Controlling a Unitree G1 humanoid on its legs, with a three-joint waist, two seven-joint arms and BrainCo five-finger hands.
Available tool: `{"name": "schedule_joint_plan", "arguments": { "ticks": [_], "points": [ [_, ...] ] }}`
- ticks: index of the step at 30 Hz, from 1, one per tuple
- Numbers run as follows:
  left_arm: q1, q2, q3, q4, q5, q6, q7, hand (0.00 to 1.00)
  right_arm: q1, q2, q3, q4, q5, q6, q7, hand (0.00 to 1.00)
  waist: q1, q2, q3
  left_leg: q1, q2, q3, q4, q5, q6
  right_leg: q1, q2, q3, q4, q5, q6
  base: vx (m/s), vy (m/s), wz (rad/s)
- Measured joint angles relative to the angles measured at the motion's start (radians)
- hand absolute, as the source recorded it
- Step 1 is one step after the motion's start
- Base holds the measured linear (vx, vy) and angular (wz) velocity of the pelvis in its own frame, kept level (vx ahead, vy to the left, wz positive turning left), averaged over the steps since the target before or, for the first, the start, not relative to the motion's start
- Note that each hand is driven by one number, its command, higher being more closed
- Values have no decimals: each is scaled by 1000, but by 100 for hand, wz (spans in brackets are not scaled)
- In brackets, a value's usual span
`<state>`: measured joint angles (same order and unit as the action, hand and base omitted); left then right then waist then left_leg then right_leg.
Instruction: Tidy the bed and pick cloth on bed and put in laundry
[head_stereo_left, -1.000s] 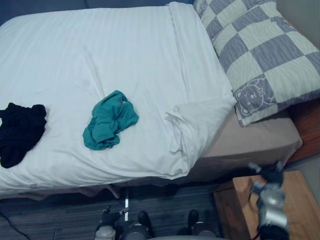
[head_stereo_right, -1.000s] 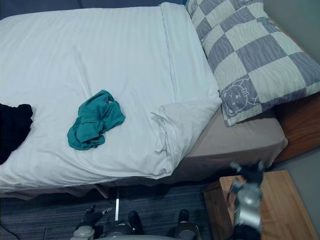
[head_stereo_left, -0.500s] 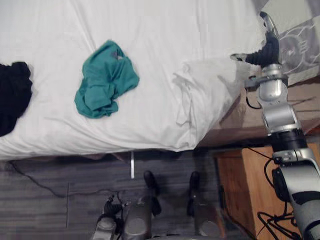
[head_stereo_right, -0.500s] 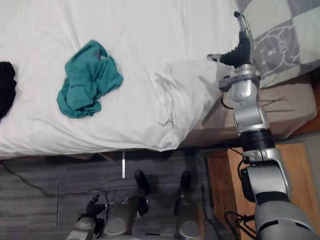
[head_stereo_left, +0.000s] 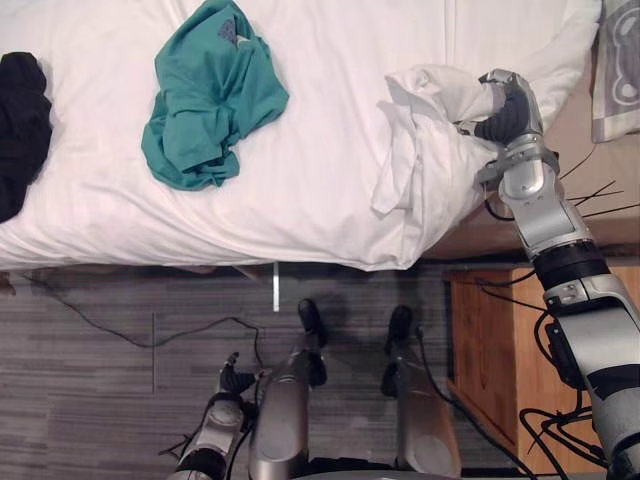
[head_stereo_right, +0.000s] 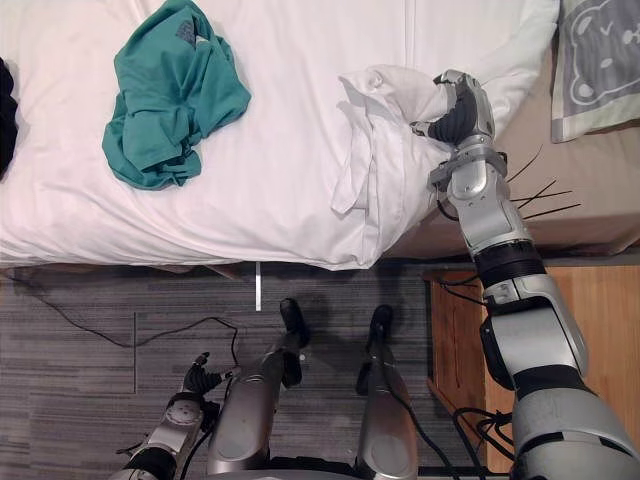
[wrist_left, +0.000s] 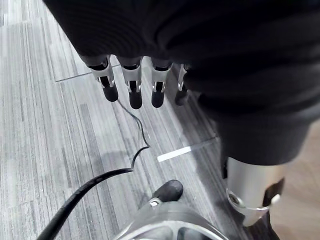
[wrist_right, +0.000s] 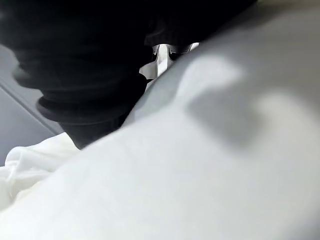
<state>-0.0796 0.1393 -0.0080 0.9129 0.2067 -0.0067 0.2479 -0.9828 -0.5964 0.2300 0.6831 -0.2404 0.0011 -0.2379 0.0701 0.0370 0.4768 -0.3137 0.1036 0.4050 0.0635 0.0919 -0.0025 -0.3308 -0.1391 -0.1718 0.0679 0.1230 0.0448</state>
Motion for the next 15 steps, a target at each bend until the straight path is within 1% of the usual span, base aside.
{"name": "schedule_joint_plan", "arguments": {
  "ticks": [1, 3, 5, 6, 7, 8, 10, 11, 12, 13, 15],
  "points": [
    [1, -1, 0, -1, 0, 0, 0, 0, 19, 0, -11, -1, -6, 0, 1, 100, 0, 0, 0, 25, -1, 4, -21, 6, -7, 15, -1, 5, -4, 0, 0, 12, -3, -8],
    [8, -3, 0, -6, 0, 1, -2, 0, 80, 0, -56, -19, -7, 2, 2, 100, -2, 0, 0, 77, -13, 7, -62, 20, -11, 55, -1, 6, -19, 1, 2, 29, 8, -5],
    [24, -10, 0, -32, 0, 0, -4, 0, 198, 0, -166, -76, -7, 4, 0, 100, -7, -2, -4, 141, -26, 5, -125, 39, -16, 102, -2, 3, -39, -4, 12, 55, 18, 1],
    [25, -12, 0, -33, 0, 0, -5, 0, 226, 0, -195, -88, -6, 4, -1, 100, -10, -3, -10, 143, -33, 3, -131, 40, -18, 103, -3, 0, -39, -10, 20, 82, 22, 12],
    [30, -15, 0, -38, 1, 1, -7, 0, 280, 0, -251, -103, -6, 5, -5, 100, -23, -4, -25, 143, -38, -8, -142, 46, -13, 105, -6, -8, -41, -10, 25, 136, 35, 21],
    [38, -17, 0, -40, 1, 1, -11, 0, 334, 1, -305, -108, -5, 5, -10, 0, -36, -5, -43, 148, -44, -18, -152, 52, -6, 113, -8, -18, -46, -4, 32, 153, 32, 21],
    [42, -18, 0, -41, 1, 1, -24, 0, 381, 2, -370, -109, -4, 6, -15, 0, -41, -6, -52, 167, -49, -20, -155, 56, 0, 136, -11, -20, -54, -2, 36, 147, 9, 6],
    [51, -19, 0, -42, 1, 1, -32, 0, 419, 14, -423, -108, 1, 6, -18, 0, -49, -9, -71, 183, -52, -27, -155, 56, -1, 150, -13, -18, -57, -3, 36, 148, -1, -3],
    [56, -20, 0, -43, 1, 1, -33, 0, 428, 25, -444, -108, 7, 6, -20, 0, -54, -10, -81, 186, -53, -32, -155, 55, -1, 155, -14, -18, -60, -3, 36, 171, -16, -9],
    [65, -20, -1, -42, 1, 2, -42, 0, 454, 55, -493, -105, 31, 6, -22, 0, -56, -15, -110, 190, -54, -37, -155, 54, -3, 157, -14, -13, -62, -3, 36, 128, -23, -7],
    [65, -20, 0, -42, 1, 1, -53, 0, 473, 104, -568, -85, 81, 5, -22, 0, -54, -16, -124, 218, -53, -38, -155, 46, -14, 187, -13, -10, -70, -6, 41, 99, -21, -6]
  ]
}}
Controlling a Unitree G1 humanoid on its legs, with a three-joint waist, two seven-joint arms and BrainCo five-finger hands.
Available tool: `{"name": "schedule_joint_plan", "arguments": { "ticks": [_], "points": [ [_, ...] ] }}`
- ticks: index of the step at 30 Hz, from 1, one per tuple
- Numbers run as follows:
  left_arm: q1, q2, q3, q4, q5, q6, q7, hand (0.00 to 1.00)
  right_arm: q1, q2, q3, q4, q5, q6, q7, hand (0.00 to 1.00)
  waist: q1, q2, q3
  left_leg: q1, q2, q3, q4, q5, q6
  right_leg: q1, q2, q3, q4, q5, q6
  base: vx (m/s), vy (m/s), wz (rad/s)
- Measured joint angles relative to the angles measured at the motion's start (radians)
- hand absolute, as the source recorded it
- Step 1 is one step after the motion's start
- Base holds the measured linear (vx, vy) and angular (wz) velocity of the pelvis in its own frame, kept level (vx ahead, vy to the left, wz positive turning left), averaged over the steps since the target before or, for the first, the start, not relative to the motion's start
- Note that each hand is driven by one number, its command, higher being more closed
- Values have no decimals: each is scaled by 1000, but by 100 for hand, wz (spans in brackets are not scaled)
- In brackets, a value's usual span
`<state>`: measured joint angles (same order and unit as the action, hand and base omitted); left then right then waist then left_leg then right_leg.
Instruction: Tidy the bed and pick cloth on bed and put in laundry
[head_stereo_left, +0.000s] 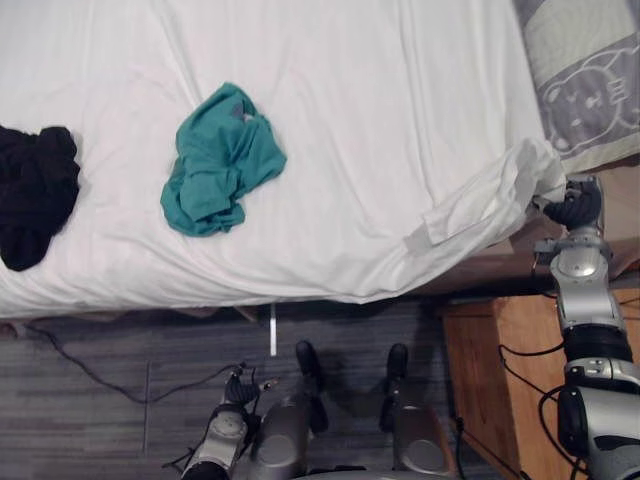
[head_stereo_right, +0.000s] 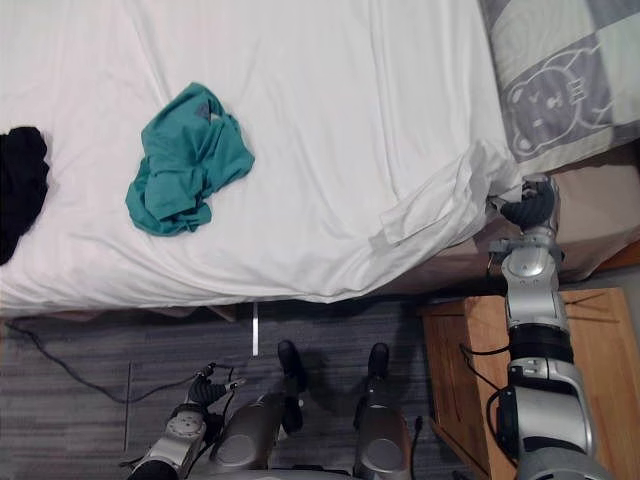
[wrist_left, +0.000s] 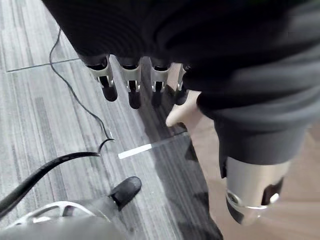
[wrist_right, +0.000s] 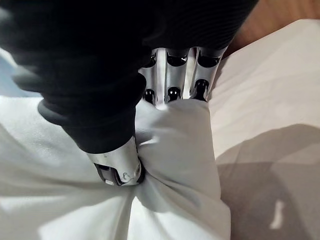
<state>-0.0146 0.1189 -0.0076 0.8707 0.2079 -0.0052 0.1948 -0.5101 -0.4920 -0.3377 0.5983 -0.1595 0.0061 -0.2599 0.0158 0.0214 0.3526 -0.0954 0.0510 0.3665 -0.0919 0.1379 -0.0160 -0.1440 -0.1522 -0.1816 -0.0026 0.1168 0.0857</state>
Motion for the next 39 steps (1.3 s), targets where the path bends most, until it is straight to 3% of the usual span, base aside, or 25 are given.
{"name": "schedule_joint_plan", "arguments": {
  "ticks": [4, 8, 10, 11, 15, 16, 20, 22, 26, 30, 34, 39],
  "points": [
    [17, -6, 21, 3, 0, 9, -2, 0, 7, 92, -146, 22, 127, 1, -3, 0, 0, 0, -16, 32, 2, 0, 0, -18, -13, 31, 1, 6, 0, -13, 13, 10, -3, -1],
    [43, -21, 81, 29, -1, 39, -18, 0, 129, 131, -402, 110, 279, 71, -96, 0, -6, -6, -63, 49, 1, 2, -1, -30, -11, 46, -3, 12, -2, -18, 13, 50, 0, -6],
    [54, -27, 110, 48, -2, 45, -18, 0, 209, 131, -492, 130, 340, 90, -142, 0, -33, -9, -78, 62, 0, 14, -2, -33, -8, 52, -5, 23, -4, -18, 13, 48, -6, -23],
    [67, -31, 130, 55, -2, 46, -19, 0, 245, 131, -533, 130, 360, 90, -161, 0, -60, -13, -96, 69, 0, 24, -3, -35, -8, 53, -4, 29, -8, -18, 13, 24, -3, -21],
    [68, -51, 137, 65, -4, 45, -18, 0, 305, 126, -622, 110, 373, 91, -214, 0, -69, -24, -127, 94, 4, 48, -10, -44, -17, 68, 5, 52, -25, -20, 8, -5, -19, -26],
    [70, -62, 136, 66, -4, 45, -18, 0, 322, 128, -630, 77, 372, 95, -235, 100, -70, -23, -137, 95, 8, 46, -11, -48, -23, 73, 7, 49, -33, -19, 8, -43, -37, 1],
    [74, -77, 132, 72, -5, 52, -13, 0, 321, 133, -563, -196, 292, 118, -305, 100, -72, -12, -156, 90, 11, 44, -11, -47, -23, 71, 9, 50, -39, -20, 8, -31, -13, 1],
    [74, -75, 130, 72, -10, 54, -10, 0, 306, 128, -510, -237, 262, 112, -309, 100, -67, -14, -158, 87, 12, 43, -11, -48, -23, 68, 9, 50, -40, -20, 8, -17, -3, 1],
    [71, -62, 114, 69, -24, 38, -11, 0, 186, 77, -262, -236, 208, 79, -293, 100, -58, -15, -153, 16, 8, 40, -11, -41, -29, -22, 7, 75, -19, -6, -4, -15, -6, -13],
    [22, -44, 74, 61, -41, 29, -13, 0, -39, 11, -54, -236, 182, 47, -254, 100, -37, 9, -66, -54, 4, 6, 8, -31, -34, -103, -5, 68, 34, 5, -2, 4, -12, 12],
    [-32, -25, 39, 48, -62, 20, -7, 0, -198, -46, 48, -236, 157, 38, -232, 100, -7, 40, 20, -156, 20, -25, 92, -32, -31, -178, -7, 46, 81, 7, -8, -1, -57, 19],
    [-94, -20, 8, 47, -115, 21, 25, 0, -249, -33, 151, -93, 150, 37, -214, 100, 30, 69, 64, -316, 51, -62, 270, -81, 15, -306, -10, 22, 227, -48, -22, 27, -57, 20]
  ]
}}
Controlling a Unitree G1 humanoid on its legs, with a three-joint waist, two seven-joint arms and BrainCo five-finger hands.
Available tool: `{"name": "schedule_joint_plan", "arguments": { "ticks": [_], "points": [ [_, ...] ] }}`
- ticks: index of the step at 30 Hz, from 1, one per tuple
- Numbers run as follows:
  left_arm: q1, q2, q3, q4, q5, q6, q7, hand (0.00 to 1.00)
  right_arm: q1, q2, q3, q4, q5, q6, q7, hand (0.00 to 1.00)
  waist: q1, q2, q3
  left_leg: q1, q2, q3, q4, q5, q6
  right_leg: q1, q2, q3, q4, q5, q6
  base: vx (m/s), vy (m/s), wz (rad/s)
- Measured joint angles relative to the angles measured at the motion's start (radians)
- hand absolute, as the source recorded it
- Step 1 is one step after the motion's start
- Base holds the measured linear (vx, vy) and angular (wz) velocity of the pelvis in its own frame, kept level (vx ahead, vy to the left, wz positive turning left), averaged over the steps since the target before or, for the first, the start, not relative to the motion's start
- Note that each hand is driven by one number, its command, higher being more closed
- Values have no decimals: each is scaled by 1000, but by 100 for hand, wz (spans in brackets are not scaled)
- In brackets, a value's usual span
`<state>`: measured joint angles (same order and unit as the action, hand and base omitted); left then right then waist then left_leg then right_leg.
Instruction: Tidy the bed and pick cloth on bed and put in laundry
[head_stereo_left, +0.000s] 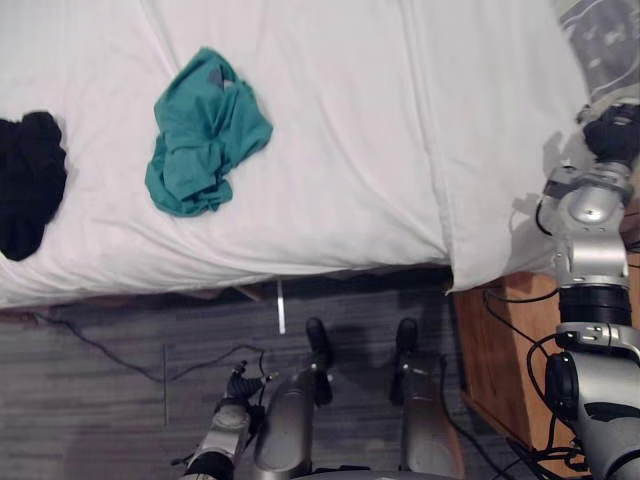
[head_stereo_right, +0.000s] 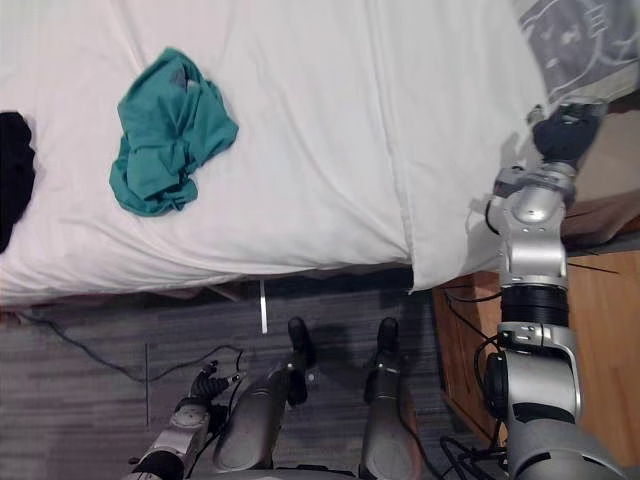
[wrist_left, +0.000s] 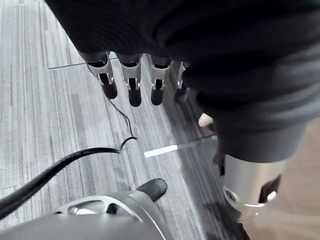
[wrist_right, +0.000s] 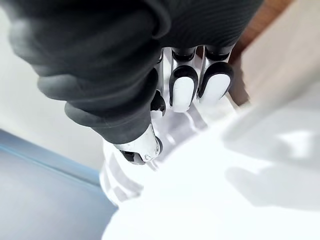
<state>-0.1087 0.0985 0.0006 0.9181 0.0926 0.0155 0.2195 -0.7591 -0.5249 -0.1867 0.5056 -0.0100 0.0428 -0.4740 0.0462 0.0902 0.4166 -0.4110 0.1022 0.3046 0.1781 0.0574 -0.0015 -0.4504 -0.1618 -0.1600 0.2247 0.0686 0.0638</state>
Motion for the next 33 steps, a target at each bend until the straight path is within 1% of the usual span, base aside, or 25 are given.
{"name": "schedule_joint_plan", "arguments": {
  "ticks": [1, 4, 5, 8, 10, 11, 13, 14, 15, 17, 18, 19, 20, 21, 22, 23, 24, 25, 26, 27, 29, 30, 31, 32, 33],
  "points": [
    [-12, 0, 1, -3, -7, -3, 4, 0, 7, 37, -1, 65, 0, -2, 1, 100, 1, 1, 19, -26, 7, -2, 54, -27, 2, -23, -6, 2, 48, -25, 0, 0, 0, 0],
    [-29, 3, 3, -1, -13, 0, 8, 0, 52, 85, -9, 58, -1, -55, -1, 100, -6, -2, 30, -48, 19, 4, 115, -66, -2, -42, -10, 11, 92, -49, 2, -13, 8, -5],
    [-29, 3, 2, -1, -13, 0, 10, 0, 59, 100, -13, 59, -1, -61, -1, 100, -6, -3, 31, -46, 21, 5, 120, -75, -2, -39, -8, 14, 92, -50, 2, -18, 9, -13],
    [-30, 3, 5, 0, -12, 1, 25, 0, 136, 168, -38, 55, -2, -108, 2, 100, -20, -14, 35, -15, 20, 9, 104, -79, -2, -5, -8, 20, 68, -53, 2, -1, -6, -4],
    [-28, 5, 12, 0, -11, 4, 27, 0, 174, 205, -56, 54, -1, -115, 17, 100, -35, -26, 42, 27, 17, 14, 72, -76, -6, 38, -7, 20, 32, -51, 4, 24, -10, -2],
    [-26, 6, 12, -1, -11, 8, 28, 0, 212, 224, -72, 55, -1, -115, 25, 0, -34, -35, 44, 58, 16, 21, 50, -72, -12, 69, -5, 20, 6, -44, 8, 88, -40, -8],
    [-5, -5, 40, -6, -5, 12, 27, 0, 363, 310, -162, 90, 1, -101, 58, 0, -43, -59, 35, 141, 6, 32, -23, -58, -32, 153, 9, 16, -71, -31, 18, 117, -29, -6],
    [10, -10, 51, -6, -1, 16, 28, 0, 429, 338, -183, 161, 2, -73, 69, 0, -55, -72, 26, 175, -2, 36, -59, -45, -39, 182, 9, 14, -96, -24, 20, 201, -6, -10],
    [18, -13, 51, -5, 0, 19, 27, 0, 510, 372, -206, 265, 4, -28, 85, 0, -61, -81, 18, 215, -9, 45, -97, -37, -42, 211, 11, 12, -118, -12, 22, 169, -3, -16],
    [26, -24, 51, -4, 9, 22, 24, 0, 612, 415, -230, 380, 2, 23, 109, 0, -64, -80, 15, 255, -17, 57, -131, -22, -32, 235, 12, 22, -137, -5, 23, 167, 8, -24],
    [37, -26, 54, -4, 21, 23, 21, 0, 684, 446, -244, 445, -4, 53, 138, 0, -92, -79, 13, 278, -19, 62, -137, -23, -32, 257, 11, 22, -143, -5, 26, 225, 20, -18],
    [38, -27, 56, -3, 27, 23, 20, 0, 711, 455, -249, 469, -8, 59, 151, 0, -97, -80, 12, 285, -19, 61, -132, -25, -34, 264, 10, 21, -142, -6, 27, 205, 33, -14],
    [39, -28, 63, -4, 37, 22, 18, 0, 755, 466, -249, 499, -23, 72, 167, 0, -97, -80, 11, 285, -12, 60, -86, -50, -43, 281, 2, 17, -140, -9, 31, 157, 40, -11],
    [39, -32, 81, -4, 40, 19, 12, 0, 791, 469, -250, 517, -54, 86, 196, 0, -98, -80, 11, 272, 11, 73, 18, -90, -57, 310, -9, 10, -129, -20, 45, 81, 47, -6],
    [39, -35, 82, -5, 41, 18, 9, 0, 797, 468, -250, 522, -67, 87, 202, 0, -98, -80, 11, 263, 21, 92, 67, -96, -65, 320, -17, -1, -118, -23, 47, -5, 79, 5],
    [49, -40, 82, -5, 49, 16, 0, 0, 814, 463, -253, 525, -85, 86, 216, 0, -94, -80, 0, 250, 43, 154, 157, -118, -61, 338, -40, -19, -105, -29, 42, -86, 123, 3],
    [72, -48, 94, -5, 58, 9, -1, 0, 817, 460, -256, 524, -116, 84, 231, 0, -86, -69, -36, 242, 118, 251, 303, -191, -4, 345, -56, -31, -99, -48, 42, -123, 151, -3],
    [82, -48, 94, -4, 60, 8, -2, 0, 815, 452, -255, 520, -122, 83, 236, 0, -86, -72, -48, 239, 149, 263, 356, -220, 9, 344, -66, -35, -95, -52, 43, -113, 213, -7],
    [99, -48, 95, 0, 70, 8, -2, 0, 813, 441, -251, 505, -132, 80, 242, 0, -90, -63, -76, 243, 201, 267, 416, -256, 6, 346, -92, -42, -94, -57, 49, -61, 226, 0],
    [109, -48, 98, 8, 78, 8, -2, 0, 811, 430, -240, 493, -143, 72, 246, 0, -91, -53, -96, 247, 239, 259, 416, -266, -9, 351, -122, -63, -92, -52, 58, 5, 359, 11],
    [116, -47, 145, 26, 81, 8, -2, 0, 803, 416, -225, 492, -149, 65, 261, 0, -92, -35, -121, 248, 334, 192, 351, -260, -21, 337, -180, -107, -71, -35, 98, 16, 465, 43],
    [118, -46, 167, 26, 88, 8, -2, 0, 801, 417, -218, 493, -149, 63, 262, 0, -92, -36, -123, 247, 359, 166, 305, -250, -30, 333, -208, -117, -58, -32, 124, -30, 513, 70],
    [129, -48, 190, 26, 95, 8, -1, 0, 796, 415, -212, 500, -149, 61, 260, 0, -90, -33, -134, 247, 379, 125, 221, -214, -42, 319, -244, -124, -38, -27, 157, -27, 512, 80],
    [126, -42, 206, 25, 97, 6, -1, 0, 789, 409, -204, 511, -148, 60, 261, 0, -92, -37, -143, 235, 365, 123, 210, -92, -193, 324, -282, -126, -31, -23, 187, -22, 625, 90],
    [122, -19, 207, 25, 99, 6, 1, 0, 775, 435, -209, 542, -146, 61, 249, 0, -92, -85, -155, 210, 308, 119, 223, -104, -225, 322, -309, -108, -44, -26, 206, 8, 488, 77]
  ]
}}
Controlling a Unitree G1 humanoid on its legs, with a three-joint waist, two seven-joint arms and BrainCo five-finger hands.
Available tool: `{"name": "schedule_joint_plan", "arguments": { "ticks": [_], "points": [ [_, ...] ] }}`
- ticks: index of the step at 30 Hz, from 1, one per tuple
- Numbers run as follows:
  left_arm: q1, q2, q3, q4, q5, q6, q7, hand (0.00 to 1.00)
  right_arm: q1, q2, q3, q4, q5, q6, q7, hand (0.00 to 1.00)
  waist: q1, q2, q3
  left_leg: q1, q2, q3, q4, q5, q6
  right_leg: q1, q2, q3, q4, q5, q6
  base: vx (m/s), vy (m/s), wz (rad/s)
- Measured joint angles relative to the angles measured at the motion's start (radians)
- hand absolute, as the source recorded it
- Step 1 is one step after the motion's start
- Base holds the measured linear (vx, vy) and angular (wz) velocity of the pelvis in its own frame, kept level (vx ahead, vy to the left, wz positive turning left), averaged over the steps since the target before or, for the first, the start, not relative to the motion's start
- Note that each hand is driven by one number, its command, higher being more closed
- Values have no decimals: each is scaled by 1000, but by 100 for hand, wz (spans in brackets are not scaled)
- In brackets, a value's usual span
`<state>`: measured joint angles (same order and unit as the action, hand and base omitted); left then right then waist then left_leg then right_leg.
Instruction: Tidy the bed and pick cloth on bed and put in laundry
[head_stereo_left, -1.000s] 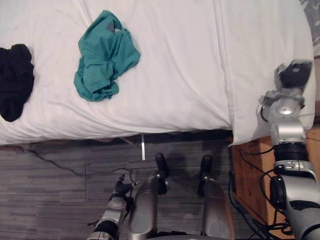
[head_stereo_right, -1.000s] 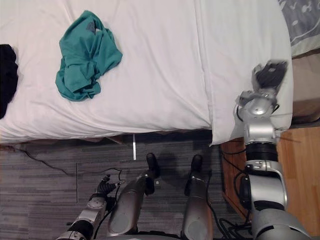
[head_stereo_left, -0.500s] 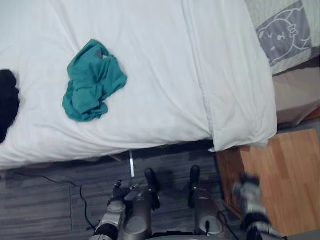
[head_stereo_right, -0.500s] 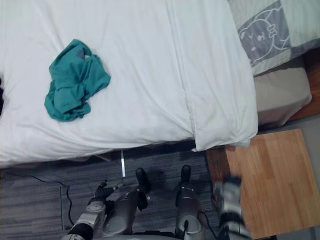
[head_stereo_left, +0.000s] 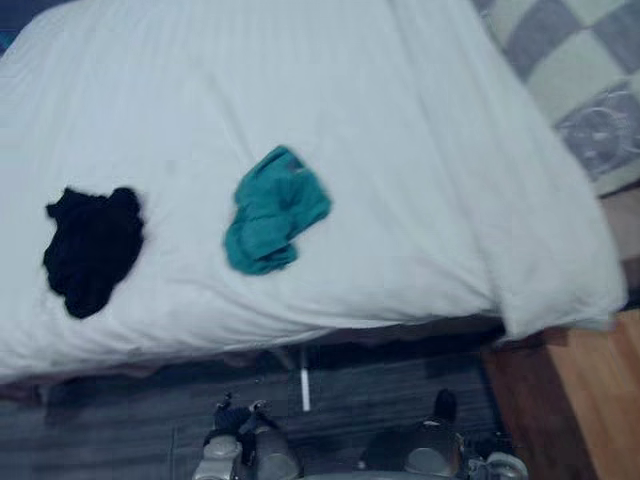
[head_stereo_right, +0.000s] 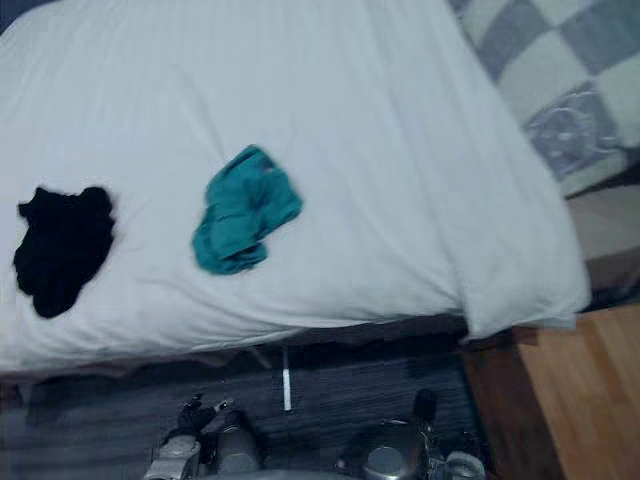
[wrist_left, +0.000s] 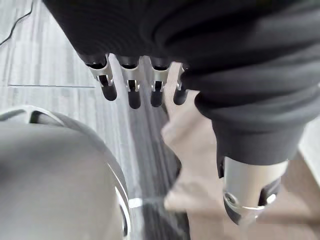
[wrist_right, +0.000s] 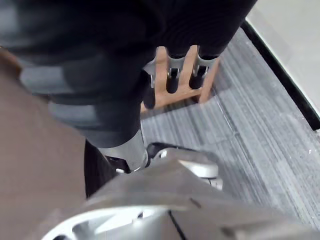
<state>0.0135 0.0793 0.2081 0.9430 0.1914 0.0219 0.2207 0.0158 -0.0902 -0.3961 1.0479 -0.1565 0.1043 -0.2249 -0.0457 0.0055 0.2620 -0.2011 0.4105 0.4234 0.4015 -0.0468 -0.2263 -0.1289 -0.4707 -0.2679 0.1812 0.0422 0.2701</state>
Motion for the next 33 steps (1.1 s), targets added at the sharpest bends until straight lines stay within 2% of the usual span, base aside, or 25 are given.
{"name": "schedule_joint_plan", "arguments": {
  "ticks": [1, 2, 4, 5, 6, 7, 8, 9, 10, 11, 12, 14, 15, 16, 18, 19, 21, 22, 25, 28, 29, 30, 31, 32, 33],
  "points": [
    [3, 19, 0, 2, 3, 2, 2, 0, -2, 5, 1, 9, 0, 2, 3, 0, 2, -12, -7, -11, -14, -15, 8, 1, -3, 0, 25, -15, 13, 1, -5, 108, 434, 49],
    [15, 44, 0, 14, 16, 7, 2, 0, -2, 6, -2, 10, -1, -1, 11, 0, 8, -25, -17, -29, -32, -70, 44, -20, 12, 17, 46, -51, 1, 23, -38, 151, 284, 18],
    [28, 69, -17, 48, 21, 17, 0, 0, -3, 28, -15, 15, -5, -15, 13, 0, 7, -53, -32, -15, -70, -93, 57, -85, 18, 33, 8, -72, 1, 100, -61, 119, 305, 0],
    [31, 72, -23, 62, 25, 19, 0, 0, -17, 36, -18, 17, -11, -17, 7, 0, 13, -85, -45, 10, -109, -58, 24, -91, 27, -1, -41, -117, 41, 155, -123, 53, 381, -27],
    [32, 74, -22, 62, 38, 23, -1, 0, -37, 36, 0, 25, -13, -14, 12, 0, 18, -73, -42, 43, -120, -27, -22, -74, 51, -26, -45, -164, 73, 172, -182, 29, 326, -32],
    [29, 78, -23, 62, 43, 24, 0, 0, -42, 45, 14, 26, -12, -17, 14, 0, 14, -67, -38, 59, -115, -26, -41, -63, 63, -35, -17, -167, 125, 114, -150, 32, 230, -17],
    [24, 94, -42, 61, 52, 24, -2, 0, -41, 54, 34, 22, -12, -19, 17, 0, 2, -65, -37, 97, -118, -37, -102, -30, 72, -34, 81, -166, 210, -13, -111, 41, 115, 10],
    [15, 102, -62, 58, 57, 22, -4, 0, -41, 58, 47, 21, -12, -19, 25, 0, 3, -63, -37, 122, -117, -41, -158, 1, 76, -32, 184, -165, 240, -130, -123, 51, 73, 29],
    [3, 101, -76, 58, 56, 19, -7, 0, -36, 61, 59, 7, -12, -19, 30, 0, -4, -60, -38, 127, -120, -51, -193, 25, 79, -31, 279, -143, 223, -204, -151, 28, -1, 62],
    [-16, 98, -96, 61, 56, 18, -20, 0, -18, 63, 79, -23, -11, -20, 32, 0, -23, -50, -31, 122, -145, -80, -231, 49, 87, 6, 368, -75, 125, -231, -236, 2, 6, 85],
    [-26, 81, -100, 63, 56, 19, -27, 0, -13, 61, 80, -31, -11, -23, 32, 0, -35, -42, -27, 129, -152, -109, -252, 67, 86, 34, 387, -63, 102, -211, -233, 15, 52, 83],
    [-20, 28, -131, 60, 57, 17, -48, 0, 0, 40, 84, -61, -9, -24, 34, 0, -18, -5, -12, 198, -189, -116, -324, 102, 98, 69, 374, -47, 106, -211, -255, 20, 59, 31],
    [-17, 19, -131, 59, 57, 17, -47, 0, -1, 39, 89, -66, -8, -25, 34, 0, -16, 1, -11, 194, -194, -114, -302, 103, 97, 68, 361, -43, 120, -221, -247, -66, -12, 19],
    [-20, 10, -135, 35, 57, 13, -46, 0, -9, 23, 133, -73, -1, -27, 34, 0, -15, 1, -9, 99, -199, -114, -122, 104, 97, 60, 323, -34, 137, -244, -243, -116, -22, 18],
    [-17, -3, -132, 1, 57, 11, -45, 0, -17, 1, 170, -73, 0, -36, 36, 0, -11, 27, 1, 17, -158, -87, 66, 119, 75, 75, 307, -29, 132, -239, -245, -98, 16, -4],
    [-11, -11, -126, -8, 42, 10, -43, 0, -21, -9, 178, -71, -1, -38, 35, 0, 4, 34, 6, -3, -108, -29, 160, 125, 81, 86, 293, -26, 126, -221, -241, -49, 75, -35],
    [-9, -14, -112, 1, 34, 12, -43, 0, -27, -7, 161, -73, -2, -37, 34, 0, -2, 46, 4, 13, -56, 22, 200, 74, 147, 101, 292, -14, 103, -205, -228, -51, 102, -44],
    [-6, -24, -88, 10, 34, 13, -42, 0, -30, -3, 157, -74, -2, -34, 34, 0, -5, 46, 3, 49, -29, 24, 128, 56, 175, 106, 290, 4, 74, -185, -209, 11, 159, -44],
    [-7, -50, -79, 19, 34, 13, -42, 0, -38, -3, 157, -76, -3, -26, 34, 0, -18, 42, -4, 98, -17, -45, -113, 62, 164, 76, 265, 32, 59, -156, -170, 84, 298, -18],
    [-8, -76, -80, 27, 34, 13, -42, 0, -42, -10, 157, -75, -3, -17, 34, 0, -26, 56, -13, 129, -15, -152, -278, 102, 110, 48, 221, 62, 41, -118, -99, 78, 509, -4],
    [5, -91, -91, 27, 34, 12, -41, 0, -27, -28, 157, -76, -3, -17, 34, 0, -24, 87, -33, 148, -6, -175, -301, 141, 96, 55, 216, 69, 15, -101, -47, 102, 658, -1],
    [2, -86, -112, 36, 34, 12, -43, 0, -26, -23, 151, -68, -3, -17, 34, 0, -24, 68, -38, 159, -33, -173, -296, 78, -25, 75, 184, 78, -11, -85, -11, 95, 635, 9],
    [-3, -63, -133, 35, 35, 12, -45, 0, -19, 5, 137, -65, -3, -16, 34, 0, -24, 31, -40, 155, -86, -172, -290, 77, -4, 86, 147, 97, -34, -82, -5, 91, 487, 38],
    [-5, -35, -155, 33, 37, 12, -45, 0, -7, 25, 128, -66, -4, -17, 41, 0, -25, 2, -56, 153, -134, -187, -289, 69, 13, 112, 136, 104, -52, -74, -7, 85, 295, 35],
    [-13, 6, -182, 33, 39, 13, -45, 0, -10, 51, 123, -64, -7, -17, 54, 0, -19, -35, -72, 169, -171, -177, -287, 52, 31, 103, 97, 77, -15, -42, -27, 80, 253, 19]
  ]
}}
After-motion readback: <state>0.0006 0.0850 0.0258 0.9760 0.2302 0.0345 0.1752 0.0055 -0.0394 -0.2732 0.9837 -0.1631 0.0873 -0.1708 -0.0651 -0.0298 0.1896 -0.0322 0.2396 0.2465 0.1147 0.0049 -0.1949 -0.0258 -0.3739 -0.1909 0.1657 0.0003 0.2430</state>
